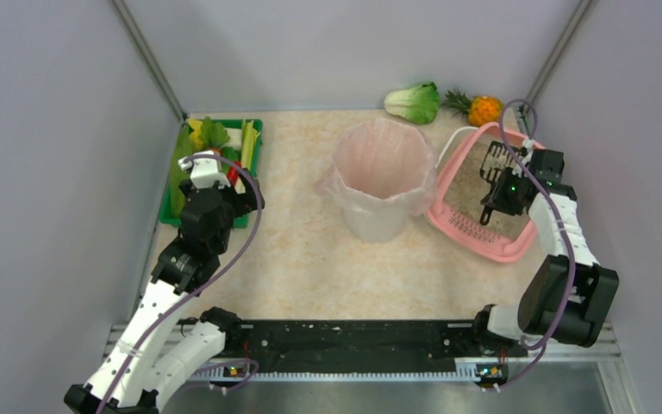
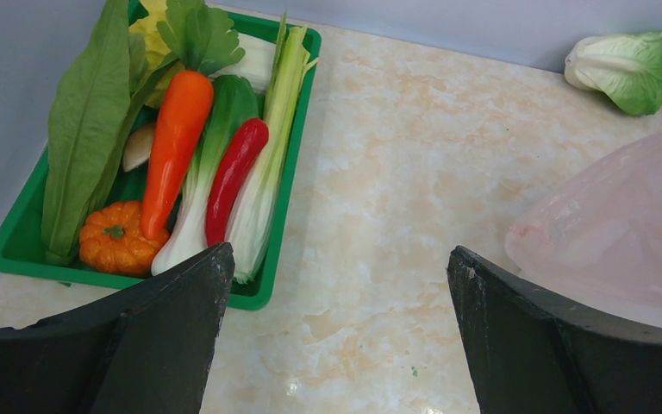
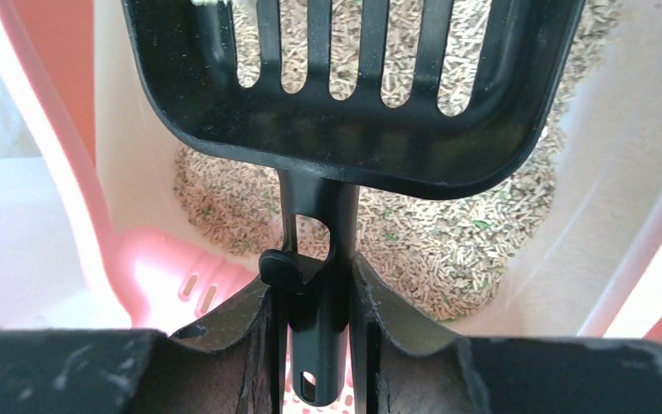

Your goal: Clean the litter box

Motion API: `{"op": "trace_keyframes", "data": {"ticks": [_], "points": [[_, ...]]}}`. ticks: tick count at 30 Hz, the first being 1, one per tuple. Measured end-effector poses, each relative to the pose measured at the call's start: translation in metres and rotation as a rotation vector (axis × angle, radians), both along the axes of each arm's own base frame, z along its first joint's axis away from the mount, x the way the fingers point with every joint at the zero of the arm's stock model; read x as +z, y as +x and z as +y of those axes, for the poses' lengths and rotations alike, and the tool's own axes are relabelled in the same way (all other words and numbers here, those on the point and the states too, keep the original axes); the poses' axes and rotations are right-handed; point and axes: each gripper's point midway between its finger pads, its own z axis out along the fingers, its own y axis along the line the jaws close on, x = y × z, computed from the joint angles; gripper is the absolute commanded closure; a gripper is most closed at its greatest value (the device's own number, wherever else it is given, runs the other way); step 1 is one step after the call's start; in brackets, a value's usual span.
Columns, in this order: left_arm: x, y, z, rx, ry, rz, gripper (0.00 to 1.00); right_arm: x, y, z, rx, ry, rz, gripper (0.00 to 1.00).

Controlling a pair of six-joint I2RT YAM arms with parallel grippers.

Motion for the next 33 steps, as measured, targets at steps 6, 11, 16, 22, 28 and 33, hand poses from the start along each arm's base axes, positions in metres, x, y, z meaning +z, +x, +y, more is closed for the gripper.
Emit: {"op": "trace_keyframes", "data": {"ticks": [6,11,16,22,28,33], "points": [[0.000,0.000,-0.001,-0.006,-0.002,0.001,0.01,0.002,0.000,0.006,0.014,0.027,-0.014,1.00],[0.000,0.000,-0.001,-0.006,-0.007,0.000,0.01,-0.001,0.000,0.010,0.015,0.046,-0.025,1.00],[0.000,0.000,-0.002,-0.005,-0.008,0.001,0.01,-0.005,-0.007,0.011,0.003,0.048,-0.019,1.00],[0.000,0.000,-0.002,-0.005,-0.008,0.002,0.01,-0.004,-0.009,0.001,-0.050,0.015,-0.016,1.00],[-0.001,0.001,-0.002,-0.005,-0.006,0.006,0.01,-0.009,-0.010,-0.001,-0.064,0.009,-0.012,1.00],[-0.002,0.001,-0.002,-0.005,-0.005,0.008,0.01,-0.007,-0.008,0.000,-0.061,0.014,-0.023,1.00]]}}
